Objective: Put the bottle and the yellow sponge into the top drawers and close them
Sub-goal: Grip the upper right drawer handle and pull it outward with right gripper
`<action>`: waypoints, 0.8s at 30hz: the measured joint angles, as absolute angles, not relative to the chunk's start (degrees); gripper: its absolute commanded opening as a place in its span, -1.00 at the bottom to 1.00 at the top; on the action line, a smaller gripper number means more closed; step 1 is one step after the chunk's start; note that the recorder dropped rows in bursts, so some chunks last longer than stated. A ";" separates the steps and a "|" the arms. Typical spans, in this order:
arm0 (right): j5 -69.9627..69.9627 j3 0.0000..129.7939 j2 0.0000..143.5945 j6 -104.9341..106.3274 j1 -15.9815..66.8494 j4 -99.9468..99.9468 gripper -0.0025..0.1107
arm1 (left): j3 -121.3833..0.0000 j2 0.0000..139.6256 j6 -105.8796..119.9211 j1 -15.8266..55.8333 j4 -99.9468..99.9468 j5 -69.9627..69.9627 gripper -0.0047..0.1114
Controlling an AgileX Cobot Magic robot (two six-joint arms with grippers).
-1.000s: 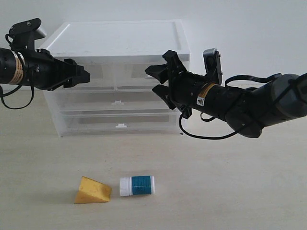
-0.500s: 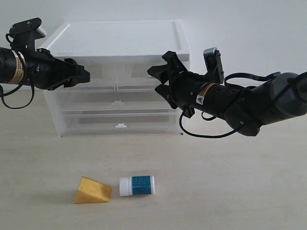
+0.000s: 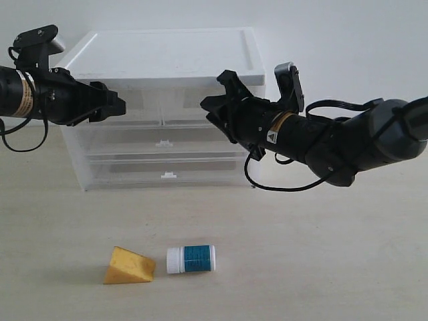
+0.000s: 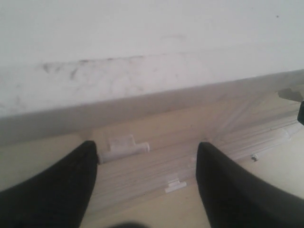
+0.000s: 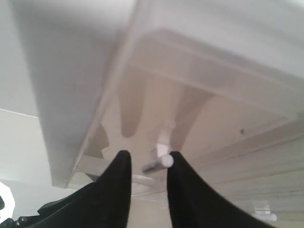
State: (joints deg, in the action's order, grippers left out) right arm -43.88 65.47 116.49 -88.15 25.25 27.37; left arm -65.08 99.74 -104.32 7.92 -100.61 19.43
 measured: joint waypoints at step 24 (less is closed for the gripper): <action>-44.96 65.69 116.59 -93.59 24.58 33.86 -0.96 | -65.08 99.74 -104.32 7.92 -100.61 19.33 0.09</action>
State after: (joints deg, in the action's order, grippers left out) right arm -44.96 65.69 116.59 -93.59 24.58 33.86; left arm -65.08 99.74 -104.32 7.92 -100.61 19.33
